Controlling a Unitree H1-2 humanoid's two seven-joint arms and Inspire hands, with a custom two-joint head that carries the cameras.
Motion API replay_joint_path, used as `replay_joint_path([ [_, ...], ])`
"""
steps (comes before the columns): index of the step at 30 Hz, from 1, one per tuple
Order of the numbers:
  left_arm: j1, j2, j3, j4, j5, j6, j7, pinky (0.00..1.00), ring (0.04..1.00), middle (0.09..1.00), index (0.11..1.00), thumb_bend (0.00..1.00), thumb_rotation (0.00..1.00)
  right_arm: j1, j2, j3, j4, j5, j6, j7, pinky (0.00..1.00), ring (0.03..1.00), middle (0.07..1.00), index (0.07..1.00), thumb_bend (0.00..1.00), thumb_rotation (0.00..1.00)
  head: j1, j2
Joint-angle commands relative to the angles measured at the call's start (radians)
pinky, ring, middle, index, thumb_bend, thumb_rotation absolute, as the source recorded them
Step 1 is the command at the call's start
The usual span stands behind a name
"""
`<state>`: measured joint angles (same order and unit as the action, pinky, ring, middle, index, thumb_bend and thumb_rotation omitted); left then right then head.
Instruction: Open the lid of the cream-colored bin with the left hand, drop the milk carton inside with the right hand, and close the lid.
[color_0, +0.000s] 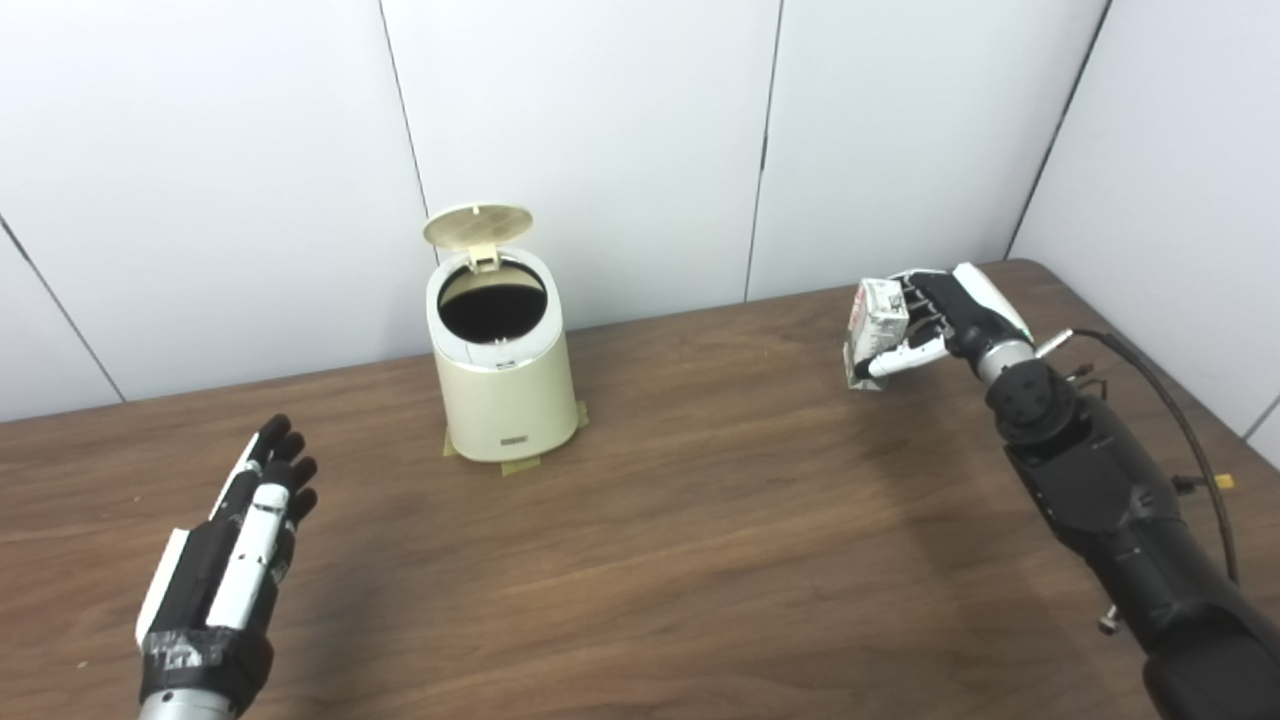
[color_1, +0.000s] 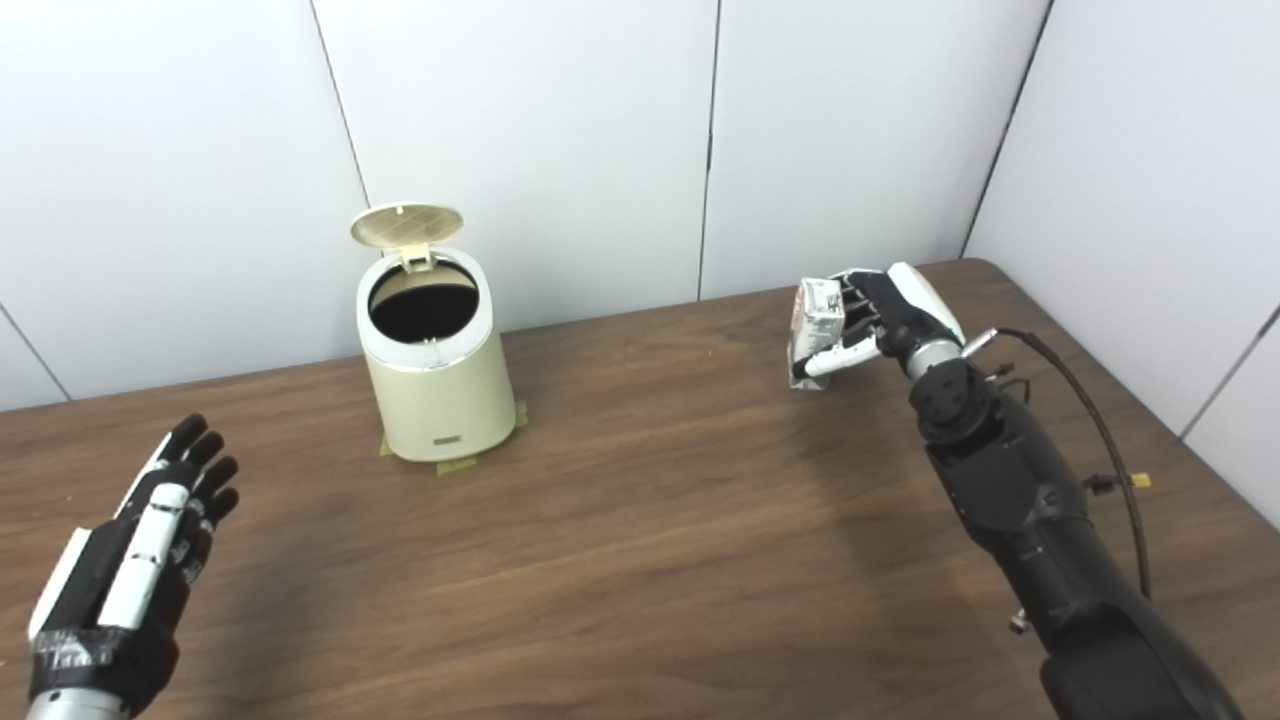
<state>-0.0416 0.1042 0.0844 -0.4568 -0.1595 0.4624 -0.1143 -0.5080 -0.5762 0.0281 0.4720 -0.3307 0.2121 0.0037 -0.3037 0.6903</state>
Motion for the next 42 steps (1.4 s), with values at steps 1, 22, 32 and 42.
replay_joint_path([
  [1,-0.022,0.008,-0.001,-0.016,-0.009,-0.026,0.001,0.99,0.975,0.988,0.992,0.38,0.68,-0.06,-0.02,-0.017,-0.017,-0.001,-0.035,-0.022,0.62,0.683,0.723,0.721,0.87,0.1,-0.001,0.001],
  [22,-0.02,0.003,-0.002,-0.023,-0.005,-0.012,0.009,0.97,0.963,0.973,0.976,0.47,0.62,-0.041,-0.001,-0.033,-0.005,-0.021,-0.127,-0.121,0.32,0.382,0.472,0.538,0.51,0.0,0.009,0.013],
  [32,-0.019,-0.001,0.001,-0.035,-0.014,-0.007,0.012,0.98,0.964,0.976,0.975,0.45,0.61,-0.013,0.008,-0.032,-0.081,-0.051,-0.117,-0.123,0.34,0.383,0.471,0.54,0.51,0.0,0.032,0.014],
  [42,-0.002,-0.018,-0.012,-0.021,-0.009,-0.016,0.025,0.97,0.959,0.973,0.963,0.45,0.6,0.015,0.071,-0.021,-0.359,-0.073,-0.127,-0.093,0.36,0.392,0.472,0.531,0.52,0.0,0.098,0.007],
])
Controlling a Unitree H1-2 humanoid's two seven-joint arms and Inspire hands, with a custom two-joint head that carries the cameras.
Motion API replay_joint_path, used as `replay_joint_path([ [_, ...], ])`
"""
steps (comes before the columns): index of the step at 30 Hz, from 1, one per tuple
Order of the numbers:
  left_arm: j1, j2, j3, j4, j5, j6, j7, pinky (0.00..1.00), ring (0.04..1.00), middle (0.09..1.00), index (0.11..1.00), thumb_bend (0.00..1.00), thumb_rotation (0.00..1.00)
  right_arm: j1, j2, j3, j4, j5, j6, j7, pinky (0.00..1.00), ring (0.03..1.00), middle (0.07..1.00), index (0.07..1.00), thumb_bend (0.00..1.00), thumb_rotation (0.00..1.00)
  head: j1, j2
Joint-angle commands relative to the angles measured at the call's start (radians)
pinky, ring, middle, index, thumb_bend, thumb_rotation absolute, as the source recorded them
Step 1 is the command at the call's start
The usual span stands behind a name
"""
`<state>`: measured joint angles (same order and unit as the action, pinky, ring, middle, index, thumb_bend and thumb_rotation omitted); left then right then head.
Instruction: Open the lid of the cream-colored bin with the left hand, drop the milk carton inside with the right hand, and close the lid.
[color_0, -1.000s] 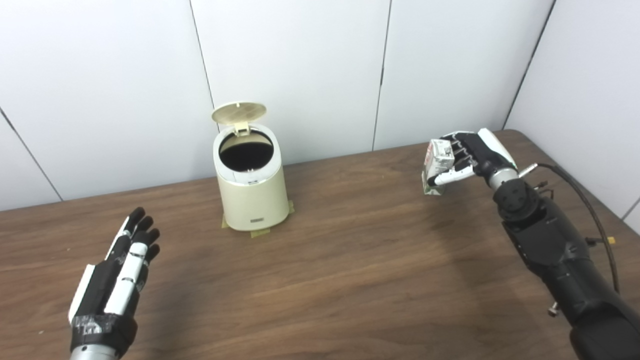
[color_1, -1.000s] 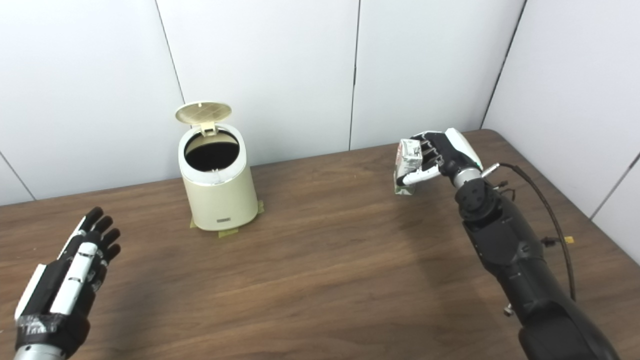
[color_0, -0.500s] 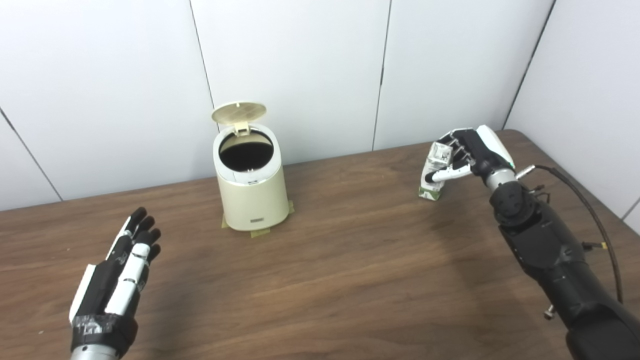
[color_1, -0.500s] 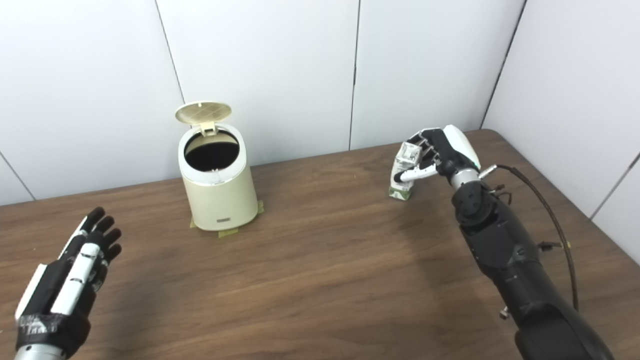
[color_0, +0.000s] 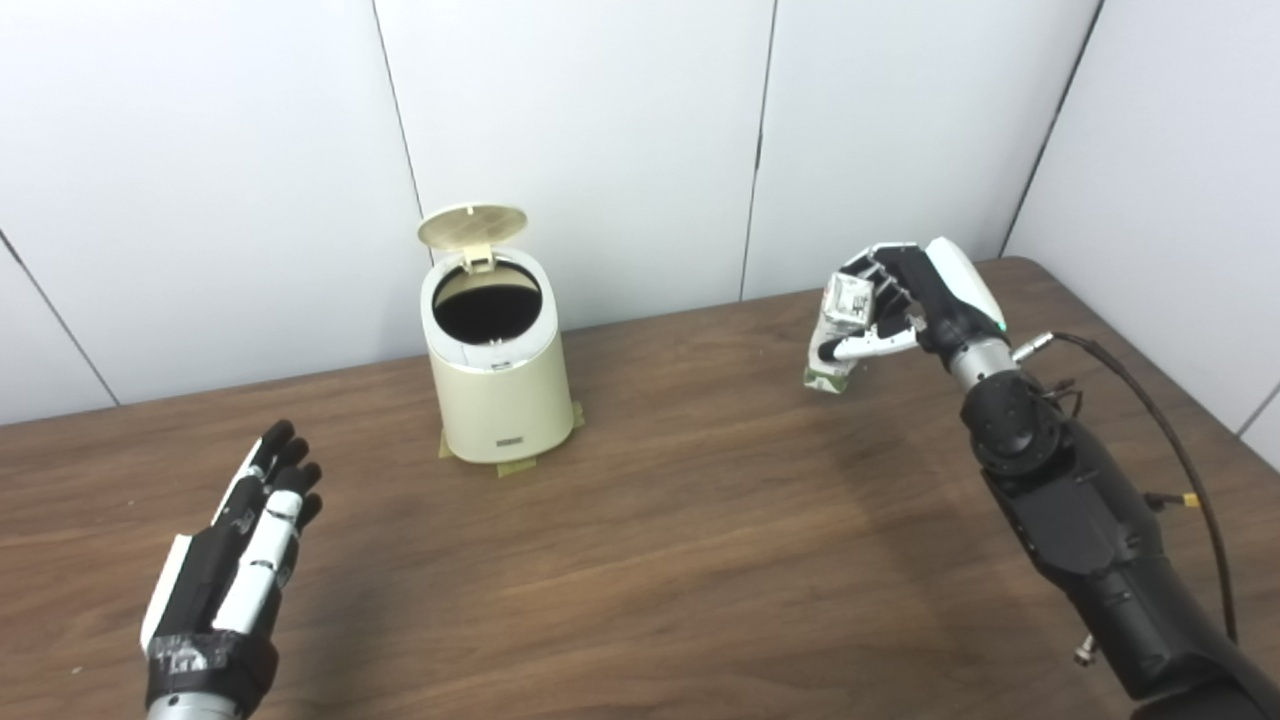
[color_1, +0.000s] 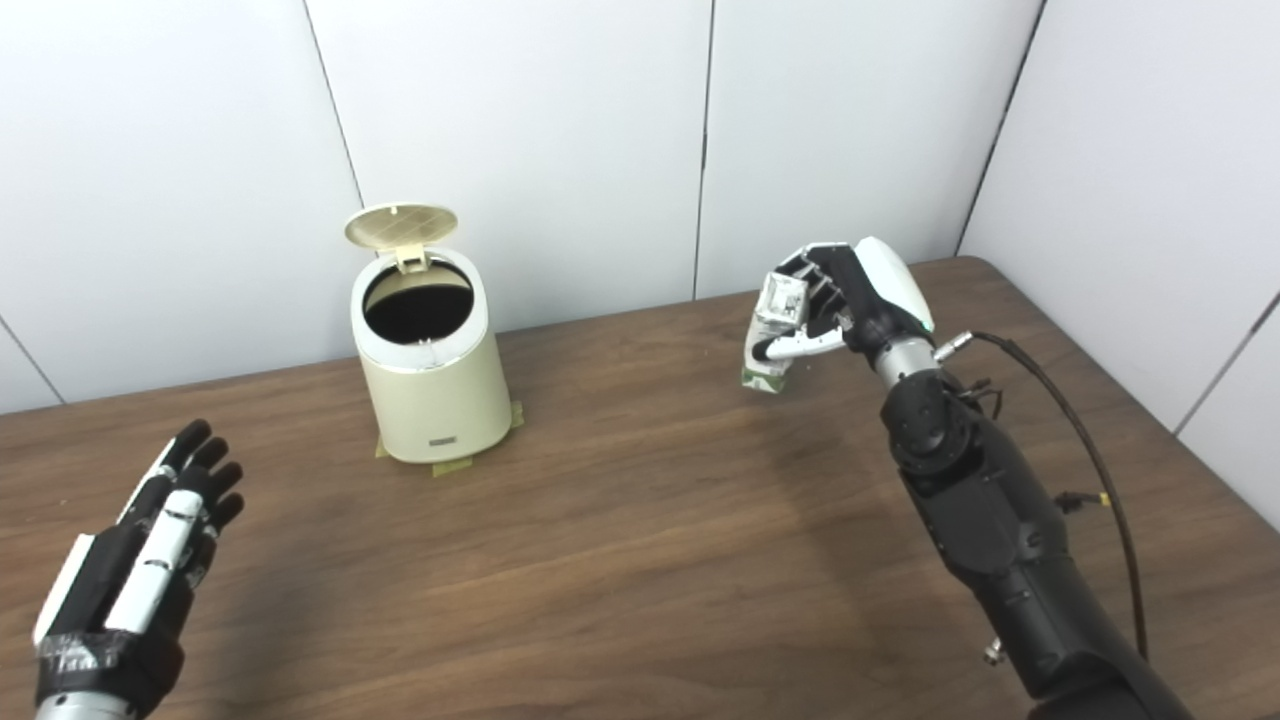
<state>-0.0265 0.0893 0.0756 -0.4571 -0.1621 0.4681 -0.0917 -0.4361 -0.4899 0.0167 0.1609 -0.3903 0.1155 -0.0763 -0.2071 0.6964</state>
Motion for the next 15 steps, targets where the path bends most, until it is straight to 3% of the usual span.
replay_joint_path([
  [1,-0.015,-0.004,-0.006,-0.018,-0.001,-0.026,0.005,0.96,0.959,0.973,0.962,0.44,0.6,-0.06,-0.012,-0.005,-0.059,-0.017,-0.047,-0.013,0.36,0.393,0.473,0.528,0.52,0.0,0.01,-0.001],
  [15,0.006,-0.053,0.005,0.016,0.005,-0.078,0.029,0.95,0.948,0.951,0.951,0.46,0.59,-0.162,0.118,0.039,-0.311,-0.065,0.034,0.079,0.42,0.437,0.488,0.49,0.52,0.0,0.151,-0.029],
])
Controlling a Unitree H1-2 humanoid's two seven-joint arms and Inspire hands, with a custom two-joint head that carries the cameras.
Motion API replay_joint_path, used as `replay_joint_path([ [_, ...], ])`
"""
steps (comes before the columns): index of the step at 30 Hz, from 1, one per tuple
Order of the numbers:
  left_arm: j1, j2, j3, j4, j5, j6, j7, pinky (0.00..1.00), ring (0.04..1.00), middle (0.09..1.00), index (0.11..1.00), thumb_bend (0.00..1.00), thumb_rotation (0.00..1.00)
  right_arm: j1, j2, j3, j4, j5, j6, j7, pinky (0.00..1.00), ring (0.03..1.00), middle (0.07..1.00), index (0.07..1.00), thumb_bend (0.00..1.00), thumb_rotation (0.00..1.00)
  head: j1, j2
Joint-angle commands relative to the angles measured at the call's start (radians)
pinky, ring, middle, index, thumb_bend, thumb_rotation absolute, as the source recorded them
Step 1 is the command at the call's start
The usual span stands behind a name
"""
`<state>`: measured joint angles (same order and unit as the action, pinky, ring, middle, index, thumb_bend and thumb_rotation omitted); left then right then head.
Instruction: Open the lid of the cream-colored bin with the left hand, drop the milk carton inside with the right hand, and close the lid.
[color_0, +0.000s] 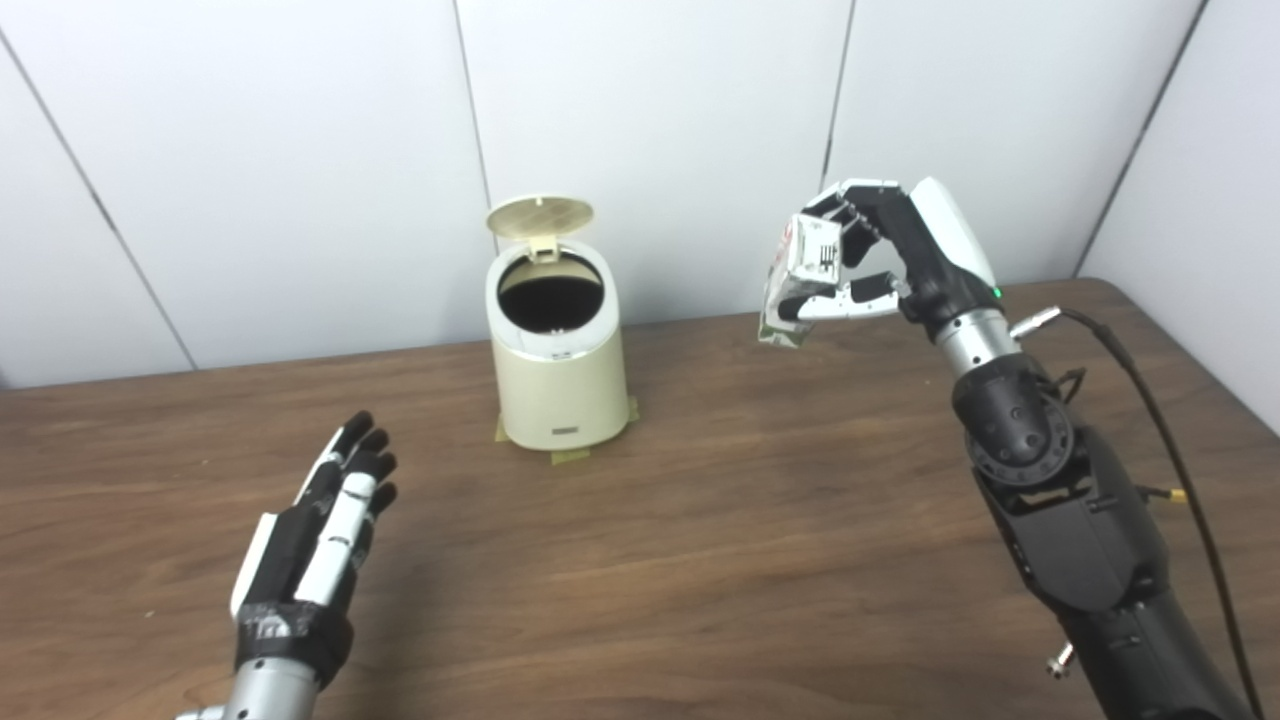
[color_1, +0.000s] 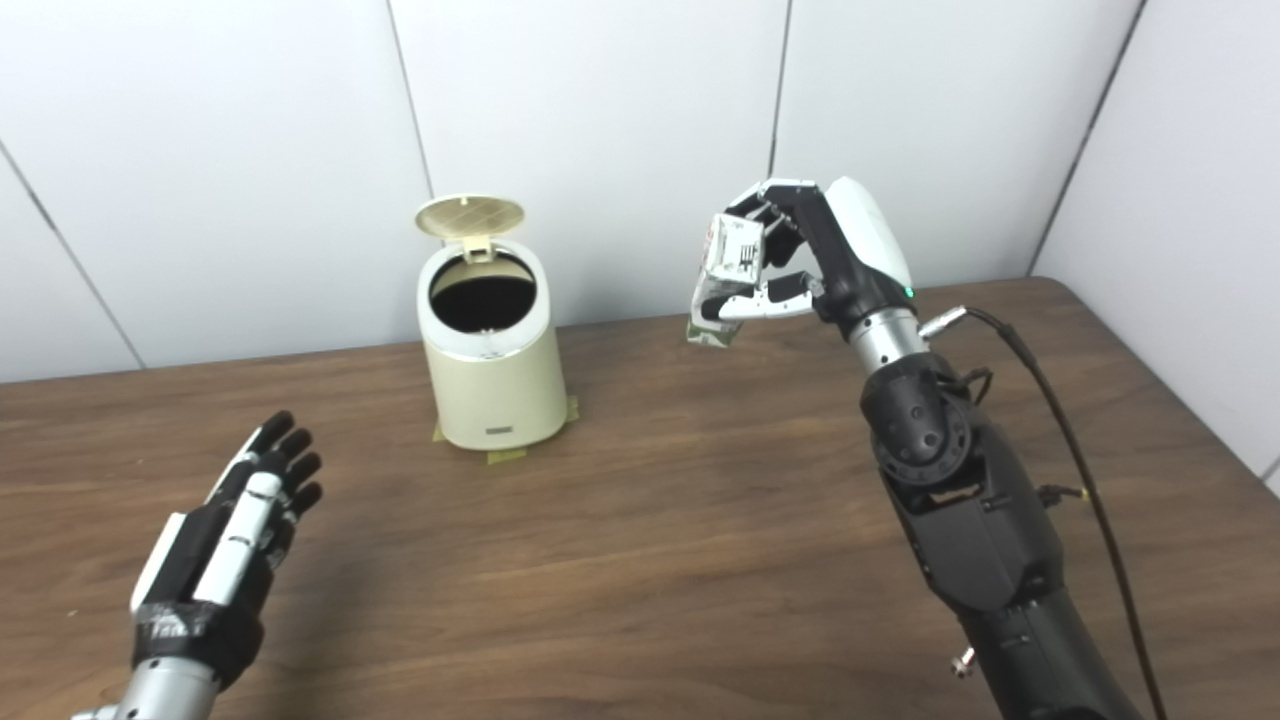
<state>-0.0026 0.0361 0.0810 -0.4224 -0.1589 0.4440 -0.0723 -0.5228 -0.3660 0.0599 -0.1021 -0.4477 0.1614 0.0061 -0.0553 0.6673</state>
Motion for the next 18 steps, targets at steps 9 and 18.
replay_joint_path([
  [9,-0.004,-0.014,-0.027,0.0,0.036,-0.084,0.022,0.93,0.934,0.941,0.935,0.5,0.58,-0.194,0.1,0.035,-0.033,-0.007,-0.039,0.009,0.34,0.394,0.49,0.529,0.52,0.0,0.049,-0.021],
  [18,0.01,-0.038,-0.065,0.009,0.076,-0.103,0.038,0.93,0.938,0.948,0.948,0.47,0.61,-0.26,0.17,0.062,0.064,-0.015,-0.091,-0.003,0.33,0.384,0.483,0.538,0.51,0.0,0.105,-0.048],
])
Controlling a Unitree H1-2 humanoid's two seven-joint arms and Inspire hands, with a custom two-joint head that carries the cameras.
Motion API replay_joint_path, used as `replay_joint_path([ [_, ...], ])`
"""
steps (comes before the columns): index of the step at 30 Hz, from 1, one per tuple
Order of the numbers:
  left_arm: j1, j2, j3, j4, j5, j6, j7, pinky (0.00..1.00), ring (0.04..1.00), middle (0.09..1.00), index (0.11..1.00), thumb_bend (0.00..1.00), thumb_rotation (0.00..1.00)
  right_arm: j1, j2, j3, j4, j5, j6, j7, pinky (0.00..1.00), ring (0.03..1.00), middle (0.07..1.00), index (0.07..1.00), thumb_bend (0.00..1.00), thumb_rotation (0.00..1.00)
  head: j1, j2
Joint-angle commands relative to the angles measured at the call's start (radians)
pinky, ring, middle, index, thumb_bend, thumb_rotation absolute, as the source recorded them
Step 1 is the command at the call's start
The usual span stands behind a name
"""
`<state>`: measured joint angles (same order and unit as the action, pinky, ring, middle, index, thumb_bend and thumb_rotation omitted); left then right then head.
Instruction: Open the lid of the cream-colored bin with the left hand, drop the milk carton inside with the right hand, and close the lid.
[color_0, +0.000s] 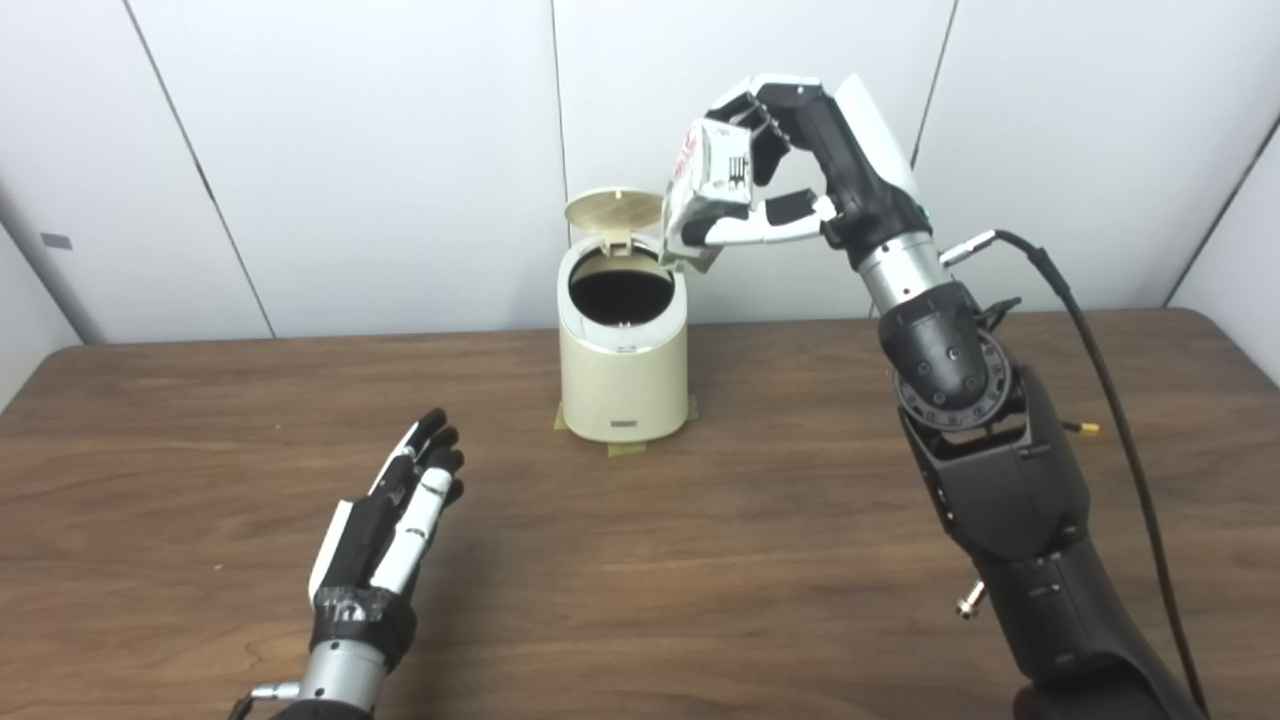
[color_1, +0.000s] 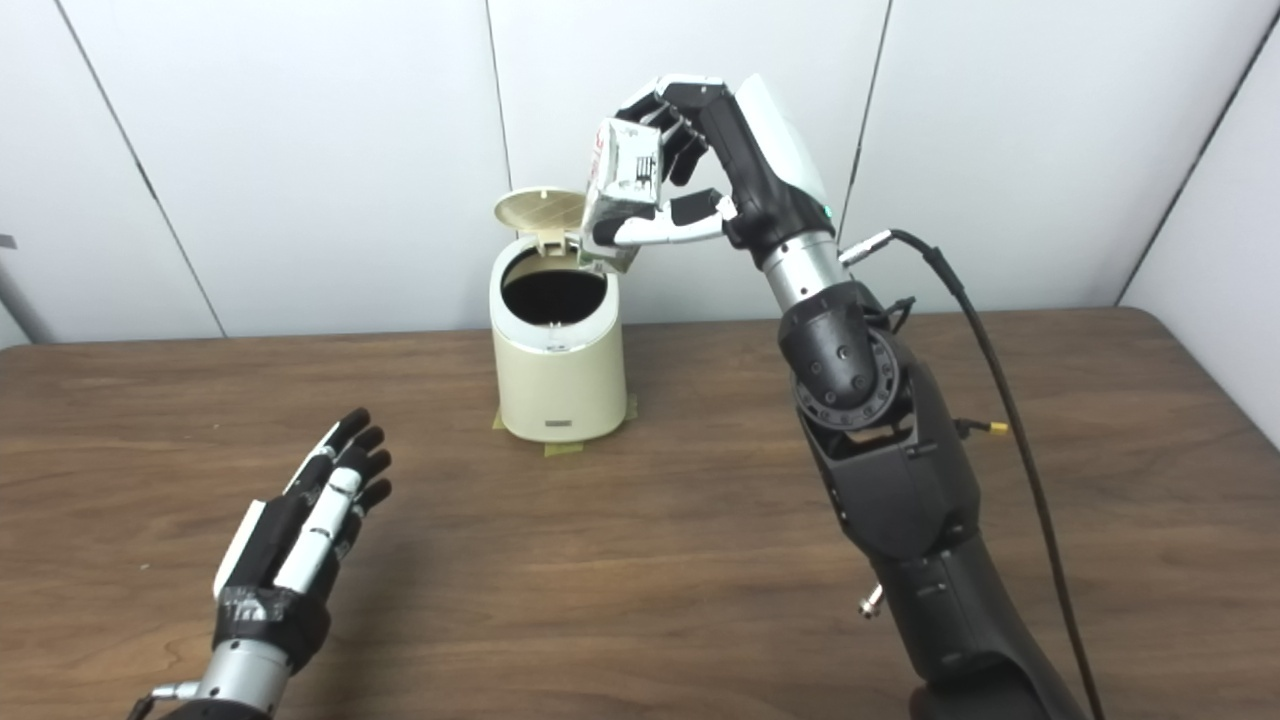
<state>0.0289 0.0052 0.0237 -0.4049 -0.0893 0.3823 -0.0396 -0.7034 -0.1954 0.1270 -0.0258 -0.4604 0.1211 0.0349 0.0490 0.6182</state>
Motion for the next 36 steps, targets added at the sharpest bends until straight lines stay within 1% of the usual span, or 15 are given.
replay_joint_path([
  [1,-0.02,-0.011,-0.009,-0.005,0.008,-0.046,0.008,0.94,0.939,0.948,0.949,0.48,0.61,-0.085,0.005,0.0,0.001,-0.004,-0.059,-0.032,0.33,0.383,0.484,0.539,0.51,0.0,0.004,-0.001],
  [3,-0.018,-0.017,-0.009,-0.001,0.008,-0.05,0.01,0.93,0.941,0.947,0.947,0.5,0.61,-0.095,0.016,0.013,0.03,-0.016,-0.073,-0.037,0.34,0.384,0.484,0.538,0.51,0.0,0.007,-0.002],
  [8,-0.017,-0.031,-0.013,-0.008,0.012,-0.045,0.016,0.92,0.94,0.945,0.95,0.45,0.61,-0.111,0.041,0.029,0.098,-0.011,-0.121,-0.047,0.35,0.396,0.48,0.52,0.52,0.0,0.012,-0.002],
  [11,-0.018,-0.032,-0.013,-0.01,0.014,-0.047,0.017,0.92,0.941,0.947,0.954,0.45,0.62,-0.113,0.059,0.033,0.129,-0.013,-0.129,-0.052,0.35,0.401,0.486,0.511,0.52,0.0,0.012,-0.001],
  [15,-0.019,-0.034,-0.01,-0.016,0.012,-0.041,0.019,0.93,0.944,0.949,0.956,0.45,0.61,-0.117,0.071,0.042,0.181,-0.028,-0.155,-0.073,0.35,0.402,0.484,0.505,0.52,0.0,0.01,-0.003],
  [19,-0.019,-0.035,-0.011,-0.018,0.01,-0.045,0.021,0.93,0.94,0.947,0.952,0.43,0.6,-0.128,0.085,0.041,0.233,-0.026,-0.174,-0.094,0.36,0.408,0.479,0.508,0.52,0.0,0.009,-0.003],
  [22,-0.018,-0.035,-0.013,-0.02,0.004,-0.045,0.022,0.93,0.939,0.946,0.952,0.44,0.59,-0.139,0.093,0.037,0.264,-0.019,-0.188,-0.11,0.37,0.407,0.487,0.508,0.52,0.0,0.002,0.002],
  [27,-0.013,-0.035,-0.016,-0.028,0.005,-0.041,0.023,0.93,0.948,0.95,0.955,0.46,0.59,-0.157,0.097,0.029,0.29,-0.017,-0.187,-0.133,0.37,0.406,0.487,0.508,0.52,0.0,0.0,0.003],
  [29,-0.011,-0.033,-0.018,-0.03,0.005,-0.041,0.022,0.93,0.943,0.948,0.951,0.45,0.59,-0.164,0.093,0.025,0.295,-0.016,-0.198,-0.143,0.37,0.403,0.482,0.516,0.52,0.0,-0.001,0.004],
  [33,-0.007,-0.032,-0.018,-0.036,-0.005,-0.033,0.018,0.92,0.935,0.943,0.946,0.45,0.57,-0.166,0.082,0.023,0.279,-0.023,-0.202,-0.148,0.37,0.403,0.483,0.52,0.52,0.0,-0.008,0.008],
  [36,-0.006,-0.028,-0.018,-0.039,-0.009,-0.027,0.015,0.93,0.945,0.947,0.95,0.45,0.57,-0.165,0.076,0.026,0.269,-0.029,-0.207,-0.146,0.37,0.401,0.482,0.522,0.52,0.0,-0.01,0.009],
])
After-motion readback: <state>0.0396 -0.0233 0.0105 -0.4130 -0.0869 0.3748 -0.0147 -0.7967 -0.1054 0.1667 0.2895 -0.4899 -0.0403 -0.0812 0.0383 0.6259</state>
